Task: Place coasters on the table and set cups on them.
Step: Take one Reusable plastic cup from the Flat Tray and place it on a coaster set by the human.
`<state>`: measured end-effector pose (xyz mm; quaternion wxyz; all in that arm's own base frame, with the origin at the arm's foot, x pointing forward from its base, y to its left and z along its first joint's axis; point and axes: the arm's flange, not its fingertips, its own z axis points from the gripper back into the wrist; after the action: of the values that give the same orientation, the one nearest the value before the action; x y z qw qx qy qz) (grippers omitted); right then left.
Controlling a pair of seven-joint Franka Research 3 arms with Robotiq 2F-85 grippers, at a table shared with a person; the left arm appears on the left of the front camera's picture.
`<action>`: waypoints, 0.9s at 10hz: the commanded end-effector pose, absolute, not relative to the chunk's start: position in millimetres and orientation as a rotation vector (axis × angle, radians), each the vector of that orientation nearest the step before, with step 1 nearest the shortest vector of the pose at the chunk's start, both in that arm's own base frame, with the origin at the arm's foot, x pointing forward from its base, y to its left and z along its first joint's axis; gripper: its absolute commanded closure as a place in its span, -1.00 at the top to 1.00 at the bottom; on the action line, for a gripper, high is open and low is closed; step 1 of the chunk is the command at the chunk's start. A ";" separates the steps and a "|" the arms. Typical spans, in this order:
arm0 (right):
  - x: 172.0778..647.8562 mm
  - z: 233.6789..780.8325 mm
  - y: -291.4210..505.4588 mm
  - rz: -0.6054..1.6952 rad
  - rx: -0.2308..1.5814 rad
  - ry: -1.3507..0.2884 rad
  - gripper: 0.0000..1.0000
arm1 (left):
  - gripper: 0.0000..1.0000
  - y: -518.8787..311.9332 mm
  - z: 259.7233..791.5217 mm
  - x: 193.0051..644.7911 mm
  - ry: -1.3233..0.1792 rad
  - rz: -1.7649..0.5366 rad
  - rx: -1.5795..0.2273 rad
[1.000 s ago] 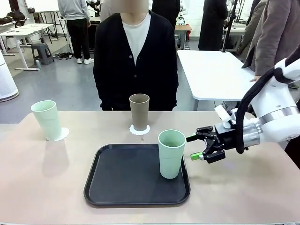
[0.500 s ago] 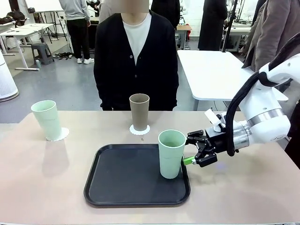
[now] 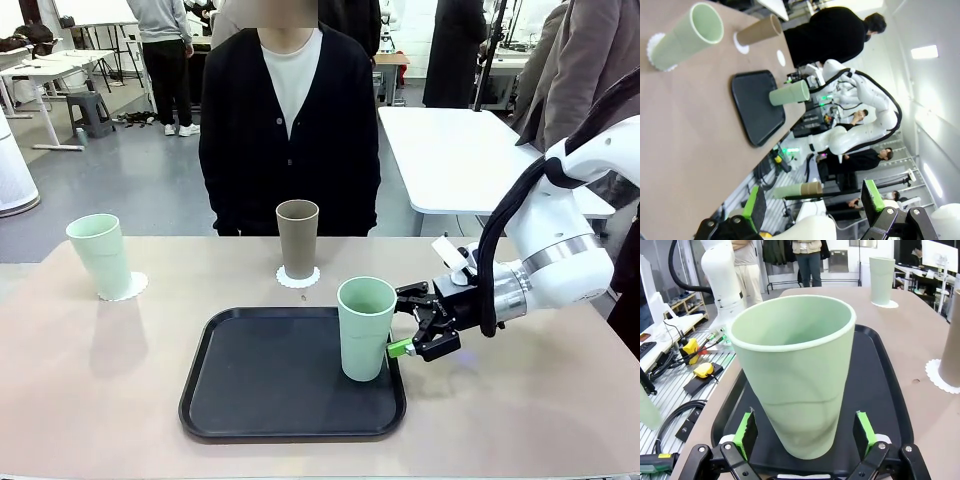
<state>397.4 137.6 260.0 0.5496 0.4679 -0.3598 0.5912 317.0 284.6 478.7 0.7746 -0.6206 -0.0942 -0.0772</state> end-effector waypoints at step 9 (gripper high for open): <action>402.6 252.6 170.1 1.481 1.158 -0.820 1.00 | 1.00 288.5 482.5 313.8 -0.217 -0.171 -1.351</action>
<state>399.5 166.7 257.1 0.5246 0.4843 -0.3447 0.6094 317.1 284.5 478.7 0.7746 -0.6206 -0.0942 -0.0773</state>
